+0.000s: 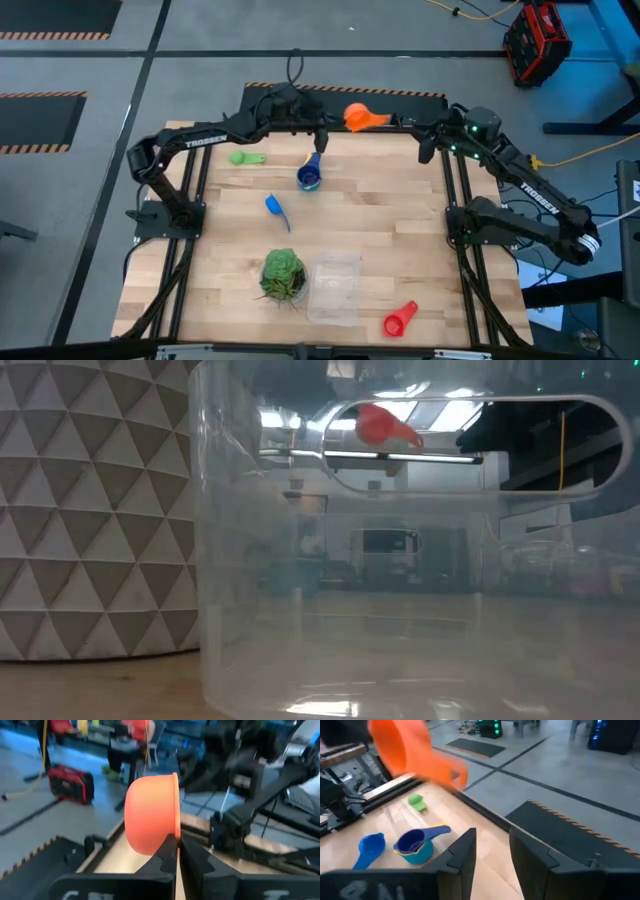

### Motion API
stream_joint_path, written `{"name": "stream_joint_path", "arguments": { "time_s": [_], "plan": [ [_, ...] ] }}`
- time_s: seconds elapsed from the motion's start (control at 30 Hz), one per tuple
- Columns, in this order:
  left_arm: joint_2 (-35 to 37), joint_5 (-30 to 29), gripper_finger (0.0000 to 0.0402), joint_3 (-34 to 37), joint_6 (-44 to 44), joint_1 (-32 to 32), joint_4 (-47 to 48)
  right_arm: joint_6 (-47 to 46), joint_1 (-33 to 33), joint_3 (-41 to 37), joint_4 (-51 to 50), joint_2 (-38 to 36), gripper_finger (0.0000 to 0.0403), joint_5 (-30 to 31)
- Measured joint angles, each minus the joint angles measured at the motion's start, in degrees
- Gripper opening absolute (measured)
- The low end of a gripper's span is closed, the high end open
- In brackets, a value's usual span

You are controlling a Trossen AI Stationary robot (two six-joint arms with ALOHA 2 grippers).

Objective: Nest measuring cups in basket
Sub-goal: Stack the orange measuring cup on top of the dark blue measuring cup

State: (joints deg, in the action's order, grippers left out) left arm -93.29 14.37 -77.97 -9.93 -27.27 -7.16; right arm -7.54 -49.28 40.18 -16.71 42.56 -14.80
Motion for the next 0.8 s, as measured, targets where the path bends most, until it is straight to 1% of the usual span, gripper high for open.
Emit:
{"name": "stream_joint_path", "arguments": {
  "time_s": [0.07,0.17,0.33,0.43,0.53,0.63,0.8],
  "plan": [
    [0.6,0.1,0.0,0.0,0.0,-0.4,-1.6,-1.8,0.0,-3.4,4.7,0.0,0.0122,-3.0],
    [1.6,0.0,0.0,0.0,0.0,-0.7,-5.3,-6.2,0.0,-10.1,17.6,0.0,0.0122,-7.2],
    [1.5,0.8,0.0,0.0,0.0,-1.1,-11.7,-17.2,0.0,-20.8,46.7,0.7,0.0122,-7.8],
    [1.6,1.2,0.0,0.0,0.0,-1.1,-14.3,-20.8,0.0,-23.7,59.5,1.9,0.0122,-7.8],
    [1.5,1.2,0.0,0.0,0.0,-0.7,-15.0,-21.7,0.0,-24.0,65.2,3.3,0.0122,-7.8],
    [1.5,1.4,0.0,0.0,0.0,-0.1,-16.0,-21.9,0.8,-23.1,68.2,5.6,0.0122,-8.3],
    [1.5,2.1,0.0,0.0,0.1,0.9,-16.6,-18.3,5.2,-22.0,79.4,10.9,0.0122,-8.9]
  ]
}}
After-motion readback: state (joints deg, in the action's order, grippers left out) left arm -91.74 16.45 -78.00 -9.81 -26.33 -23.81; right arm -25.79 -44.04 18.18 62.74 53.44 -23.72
